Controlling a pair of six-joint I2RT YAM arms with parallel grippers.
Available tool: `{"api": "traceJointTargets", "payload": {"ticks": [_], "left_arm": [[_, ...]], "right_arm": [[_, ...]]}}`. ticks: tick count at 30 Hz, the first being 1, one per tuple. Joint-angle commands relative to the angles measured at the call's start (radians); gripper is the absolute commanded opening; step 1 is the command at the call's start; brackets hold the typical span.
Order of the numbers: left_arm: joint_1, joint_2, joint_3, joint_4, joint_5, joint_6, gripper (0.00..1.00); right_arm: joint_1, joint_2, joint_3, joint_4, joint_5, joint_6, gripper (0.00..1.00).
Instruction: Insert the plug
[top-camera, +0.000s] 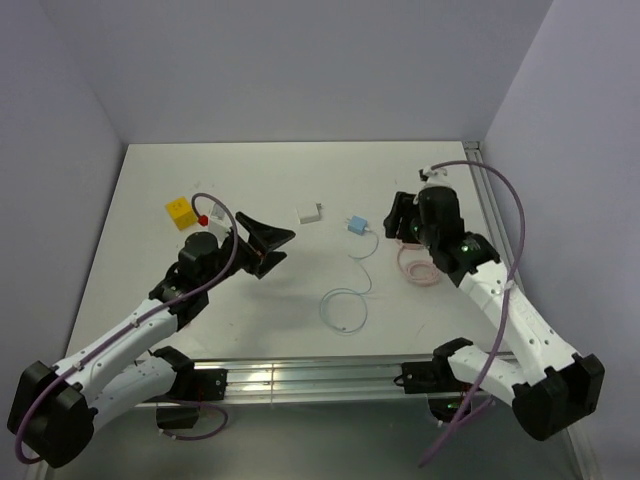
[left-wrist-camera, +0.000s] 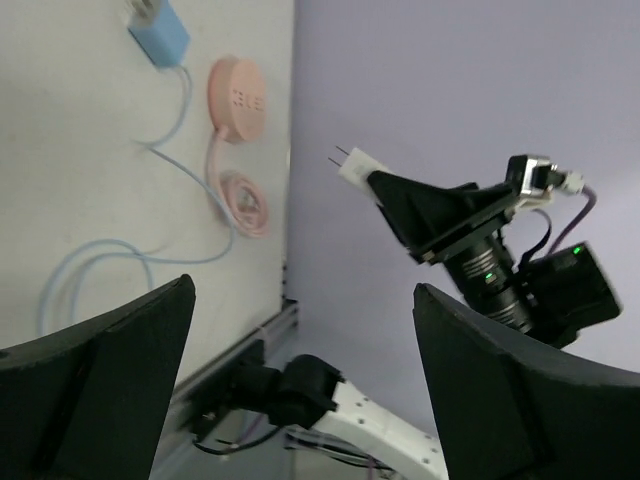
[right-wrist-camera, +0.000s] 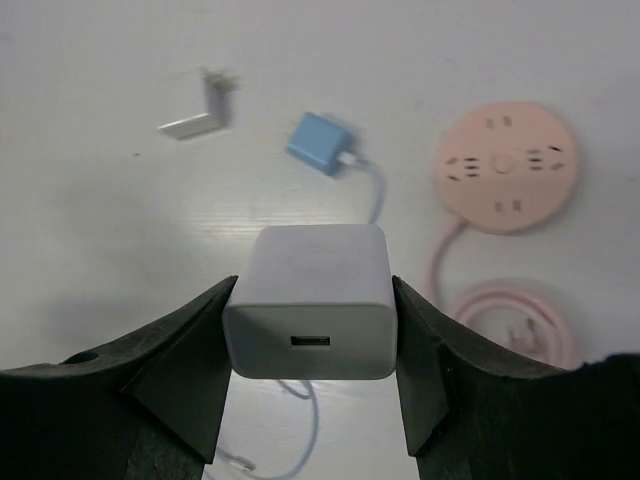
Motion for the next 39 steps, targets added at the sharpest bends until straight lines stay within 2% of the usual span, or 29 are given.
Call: {"api": "traceJointTargets", "payload": {"ticks": [1,6,11,14,19,21,26,39], "left_arm": [[0.002,-0.063,0.046,-0.062,-0.084,0.202,0.94],[0.001,-0.106,0.058,-0.109,-0.121,0.326,0.93],[0.002,-0.131,0.034,-0.108,-0.109,0.365,0.91],[0.001,-0.135,0.014,-0.097,-0.095,0.374,0.90],[-0.001,-0.132,-0.009,-0.090,-0.077,0.388,0.90],[-0.010,-0.121,-0.009,-0.085,-0.083,0.397,0.90],[-0.053,-0.106,-0.014,-0.070,-0.091,0.408,0.90],[-0.072,-0.082,0.012,-0.097,-0.094,0.432,0.90]], "right_arm": [[-0.128,0.065,0.139,-0.158,-0.029,-0.097,0.00],[-0.211,0.231,0.279,-0.266,0.009,-0.256,0.00],[-0.286,0.390,0.369,-0.301,0.075,-0.353,0.00],[-0.365,0.440,0.371,-0.265,-0.001,-0.369,0.00],[-0.415,0.429,0.251,-0.116,-0.041,-0.450,0.00],[-0.448,0.429,0.221,-0.064,-0.104,-0.471,0.00],[-0.462,0.477,0.237,-0.042,-0.175,-0.510,0.00],[-0.482,0.622,0.277,0.041,-0.207,-0.570,0.00]]}}
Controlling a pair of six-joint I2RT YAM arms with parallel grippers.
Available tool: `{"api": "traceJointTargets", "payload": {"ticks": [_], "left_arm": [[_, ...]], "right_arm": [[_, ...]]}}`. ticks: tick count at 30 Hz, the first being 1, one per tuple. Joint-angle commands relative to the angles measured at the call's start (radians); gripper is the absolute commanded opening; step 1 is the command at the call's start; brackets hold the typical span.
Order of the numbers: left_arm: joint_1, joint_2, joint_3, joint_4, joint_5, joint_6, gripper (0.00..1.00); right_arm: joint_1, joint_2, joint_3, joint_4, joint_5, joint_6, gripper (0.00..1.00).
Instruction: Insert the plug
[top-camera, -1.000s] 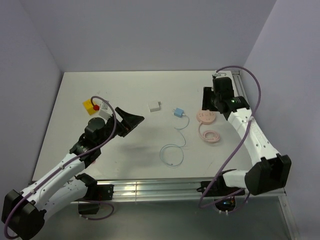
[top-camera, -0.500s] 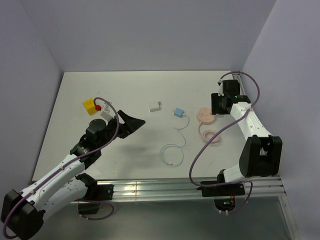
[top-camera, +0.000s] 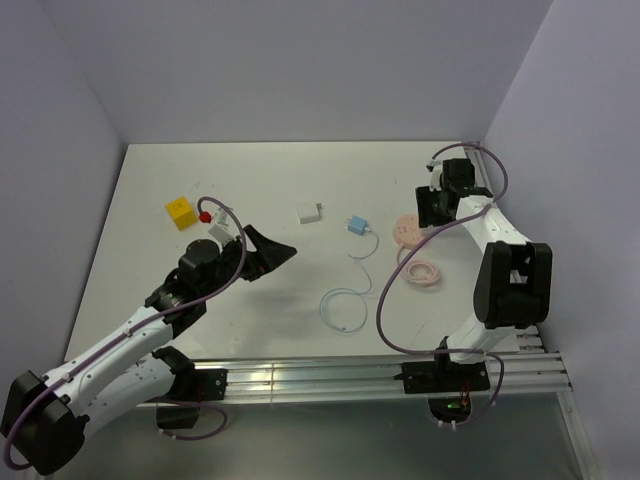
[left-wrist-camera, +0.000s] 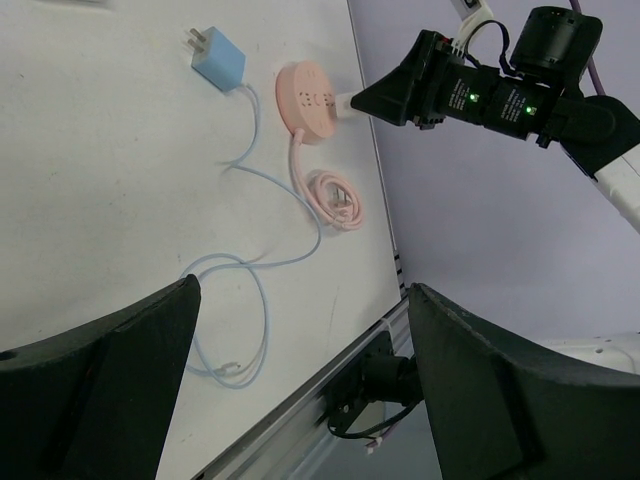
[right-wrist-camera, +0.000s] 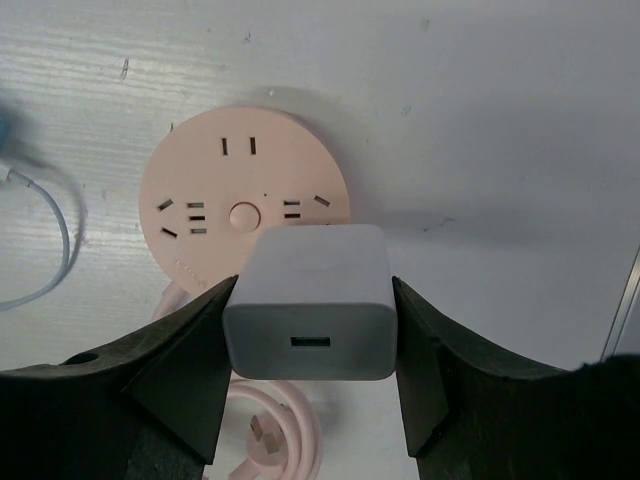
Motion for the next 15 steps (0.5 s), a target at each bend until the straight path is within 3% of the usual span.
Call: {"api": "traceJointTargets", "payload": {"ticks": [1,15], "left_arm": [[-0.006,0.010,0.020,0.022,0.002,0.030,0.90],[-0.005,0.037,0.026,0.045,0.010,0.025,0.90]], "right_arm": [[-0.006,-0.001,0.044,0.086,-0.011,-0.032,0.00],[-0.003,0.044,0.056,0.075,-0.023,-0.044,0.00]]}}
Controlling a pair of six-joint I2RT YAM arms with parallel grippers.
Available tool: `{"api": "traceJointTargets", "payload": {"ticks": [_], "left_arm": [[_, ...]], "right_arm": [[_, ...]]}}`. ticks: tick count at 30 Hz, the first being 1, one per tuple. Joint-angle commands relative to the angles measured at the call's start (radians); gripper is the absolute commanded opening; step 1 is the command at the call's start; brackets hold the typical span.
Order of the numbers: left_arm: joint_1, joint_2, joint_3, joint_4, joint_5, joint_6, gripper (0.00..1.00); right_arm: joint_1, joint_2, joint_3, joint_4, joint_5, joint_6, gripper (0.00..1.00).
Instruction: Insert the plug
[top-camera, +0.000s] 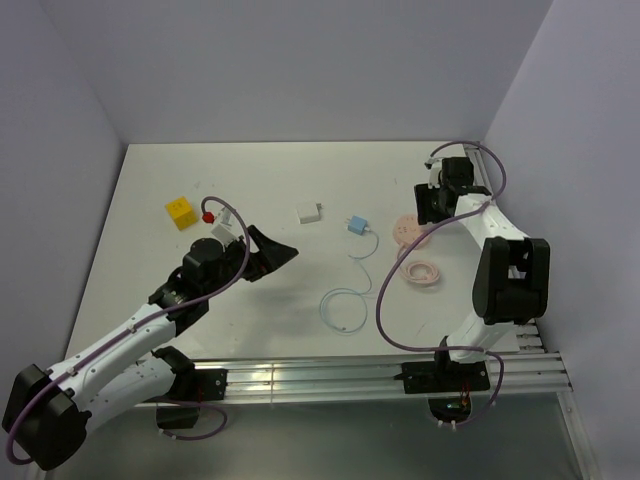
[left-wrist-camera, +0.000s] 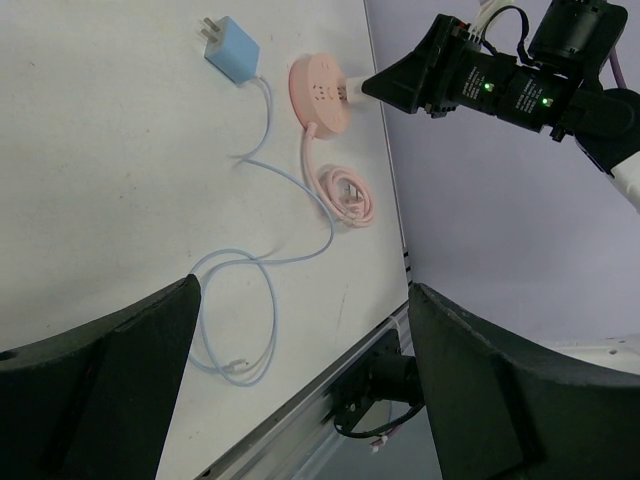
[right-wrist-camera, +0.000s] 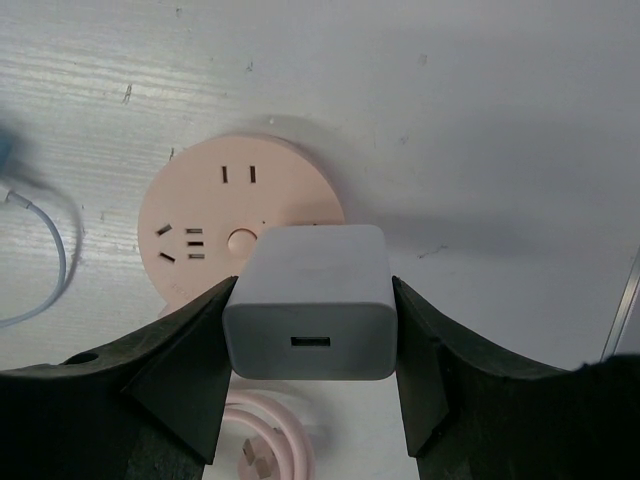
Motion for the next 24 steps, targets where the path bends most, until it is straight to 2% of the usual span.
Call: {"api": "traceJointTargets", "payload": {"ticks": [1,18,24], "left_arm": [[-0.004,0.002,0.024,0.042,0.009,0.026,0.90],[-0.004,0.013,0.015,0.059,0.020,0.021,0.90],[-0.004,0.007,0.021,0.045,0.017,0.023,0.90]], "right_arm": [[-0.001,0.008,0.045,0.023,-0.017,-0.020,0.00],[-0.001,0.023,0.061,-0.054,-0.012,-0.011,0.00],[-0.001,0.084,0.075,-0.069,0.015,-0.002,0.00]]}}
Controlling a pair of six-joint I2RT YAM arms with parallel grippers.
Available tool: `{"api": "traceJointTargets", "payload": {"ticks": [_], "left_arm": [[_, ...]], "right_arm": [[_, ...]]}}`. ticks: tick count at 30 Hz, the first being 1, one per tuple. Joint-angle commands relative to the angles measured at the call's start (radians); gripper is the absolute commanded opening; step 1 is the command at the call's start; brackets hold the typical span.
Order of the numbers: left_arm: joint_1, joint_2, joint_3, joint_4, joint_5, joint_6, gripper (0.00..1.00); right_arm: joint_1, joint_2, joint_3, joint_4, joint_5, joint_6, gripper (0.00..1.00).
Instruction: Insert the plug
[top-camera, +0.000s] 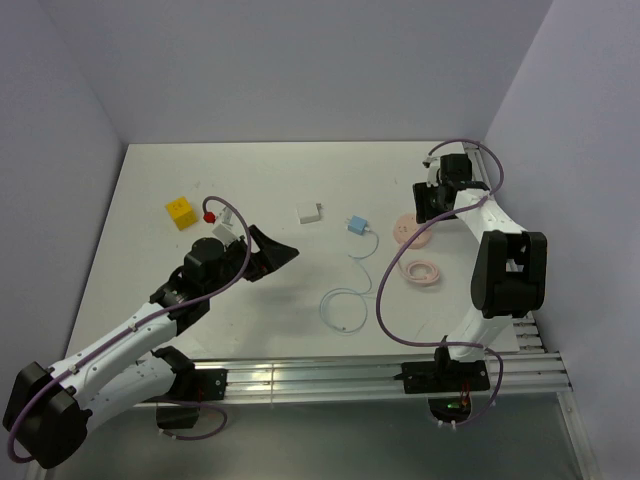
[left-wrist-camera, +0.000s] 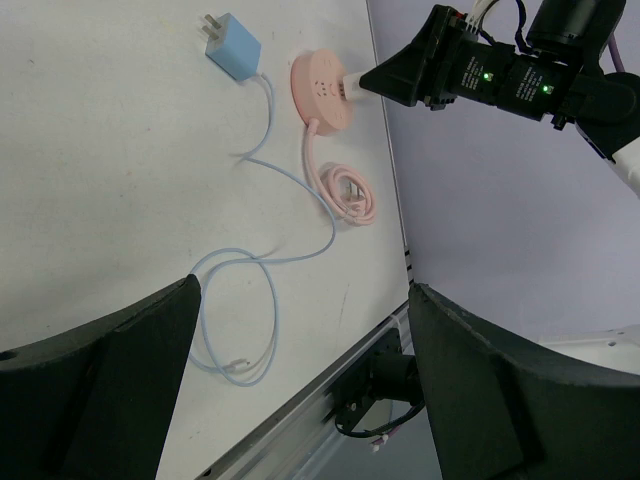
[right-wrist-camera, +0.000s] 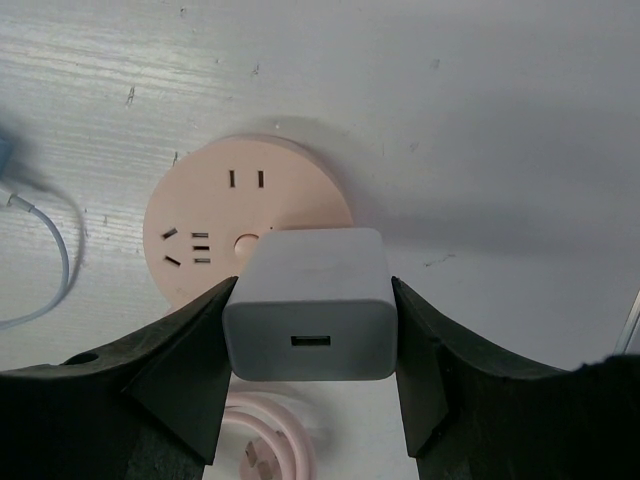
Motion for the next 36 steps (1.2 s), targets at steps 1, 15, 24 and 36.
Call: {"api": "traceJointTargets", "payload": {"ticks": [1,15,24,36], "left_arm": [[-0.004,-0.006,0.021,0.037,0.011,0.023,0.90],[-0.004,-0.026,0.009,0.031,0.014,0.020,0.89],[-0.004,-0.055,0.004,0.003,0.001,0.027,0.90],[-0.004,-0.098,-0.003,-0.015,-0.015,0.012,0.89]], "right_arm": [[-0.002,0.040,0.024,-0.032,0.041,0.004,0.00],[-0.002,0.040,-0.148,0.042,0.065,0.056,0.00],[0.037,0.006,-0.259,0.089,0.092,0.111,0.00],[0.106,0.000,-0.254,0.074,0.020,0.188,0.00]]}}
